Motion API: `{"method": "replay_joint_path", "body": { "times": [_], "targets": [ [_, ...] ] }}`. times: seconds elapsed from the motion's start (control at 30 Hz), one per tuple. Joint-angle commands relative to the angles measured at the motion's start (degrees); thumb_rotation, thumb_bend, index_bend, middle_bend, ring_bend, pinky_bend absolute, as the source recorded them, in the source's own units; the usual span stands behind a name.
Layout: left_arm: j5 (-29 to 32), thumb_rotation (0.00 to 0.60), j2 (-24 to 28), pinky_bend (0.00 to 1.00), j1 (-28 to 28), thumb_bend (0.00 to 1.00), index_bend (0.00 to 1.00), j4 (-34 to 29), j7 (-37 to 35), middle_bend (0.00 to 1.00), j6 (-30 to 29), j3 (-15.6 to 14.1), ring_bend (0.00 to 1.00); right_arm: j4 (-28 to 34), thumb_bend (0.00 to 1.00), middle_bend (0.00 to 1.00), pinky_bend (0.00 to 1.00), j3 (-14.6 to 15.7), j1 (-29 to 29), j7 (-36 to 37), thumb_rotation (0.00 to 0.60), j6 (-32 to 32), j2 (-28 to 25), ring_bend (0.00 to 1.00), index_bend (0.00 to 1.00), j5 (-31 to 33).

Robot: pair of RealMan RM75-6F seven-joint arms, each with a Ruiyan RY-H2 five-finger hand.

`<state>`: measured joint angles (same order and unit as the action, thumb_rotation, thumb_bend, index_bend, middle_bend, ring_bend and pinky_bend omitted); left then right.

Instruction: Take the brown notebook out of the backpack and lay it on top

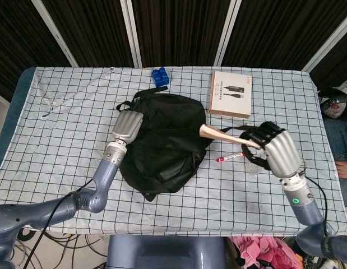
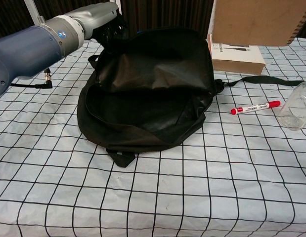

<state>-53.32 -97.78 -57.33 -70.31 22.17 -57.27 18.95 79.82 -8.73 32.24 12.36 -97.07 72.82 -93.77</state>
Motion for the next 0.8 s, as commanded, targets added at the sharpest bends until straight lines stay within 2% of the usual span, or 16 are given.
{"method": "replay_joint_path", "body": {
  "times": [0.03, 0.17, 0.27, 0.33, 0.4, 0.43, 0.5, 0.6, 0.8],
  "targets": [
    [-0.4, 0.600, 0.5, 0.41, 0.3, 0.38, 0.65, -0.6, 0.0, 0.68, -0.2, -0.2, 0.49, -0.2, 0.55, 0.61, 0.50, -1.4, -1.3, 2.0, 0.600, -0.9, -1.8, 0.64, 0.68, 1.5],
    [-1.1, 0.600, 1.6, 0.40, 0.9, 0.38, 0.65, -2.2, 0.2, 0.67, -0.4, -0.5, 0.49, -0.2, 0.55, 0.61, 0.50, -3.6, -2.3, 2.2, 0.600, -2.2, -3.9, 0.64, 0.68, 2.9],
    [-1.6, 0.600, 3.0, 0.35, 1.3, 0.31, 0.56, -4.1, 0.2, 0.57, -0.1, -0.9, 0.40, 0.4, 0.55, 0.61, 0.50, -4.9, -2.3, 1.5, 0.600, -2.1, -4.5, 0.64, 0.68, 3.4],
    [-1.3, 0.600, 4.7, 0.19, 1.6, 0.18, 0.39, -6.0, 0.1, 0.36, 1.7, -1.5, 0.21, 0.4, 0.55, 0.61, 0.50, -5.4, -1.9, 0.7, 0.600, -1.3, -4.6, 0.64, 0.68, 3.6],
    [1.6, 0.600, 8.5, 0.05, 1.6, 0.08, 0.24, -10.4, 0.9, 0.18, 6.9, -2.5, 0.05, -0.2, 0.56, 0.61, 0.50, -5.9, -1.1, -0.4, 0.600, 0.4, -4.3, 0.64, 0.68, 4.0],
    [4.3, 0.600, 11.3, 0.01, 1.5, 0.05, 0.18, -13.6, 1.1, 0.11, 10.7, -3.0, 0.01, -0.7, 0.56, 0.60, 0.50, -6.0, -0.6, -1.0, 0.600, 1.6, -4.1, 0.64, 0.68, 4.3],
    [10.6, 0.600, 16.8, 0.00, 0.8, 0.03, 0.13, -19.8, -0.2, 0.05, 17.7, -3.1, 0.00, -2.0, 0.57, 0.60, 0.50, -6.4, 0.3, -1.7, 0.600, 3.8, -3.3, 0.64, 0.68, 5.1],
    [16.9, 0.600, 23.8, 0.00, -0.3, 0.01, 0.10, -26.3, -4.1, 0.02, 25.5, -2.4, 0.00, -4.4, 0.57, 0.60, 0.50, -6.9, 1.6, -2.4, 0.600, 6.6, -1.9, 0.64, 0.68, 6.6],
    [19.2, 0.600, 38.5, 0.00, -1.7, 0.01, 0.08, -35.8, -8.8, 0.00, 35.5, -2.3, 0.00, -8.0, 0.57, 0.60, 0.50, -7.8, 4.0, -2.1, 0.600, 11.3, 1.1, 0.64, 0.68, 8.4]
  ]
}}
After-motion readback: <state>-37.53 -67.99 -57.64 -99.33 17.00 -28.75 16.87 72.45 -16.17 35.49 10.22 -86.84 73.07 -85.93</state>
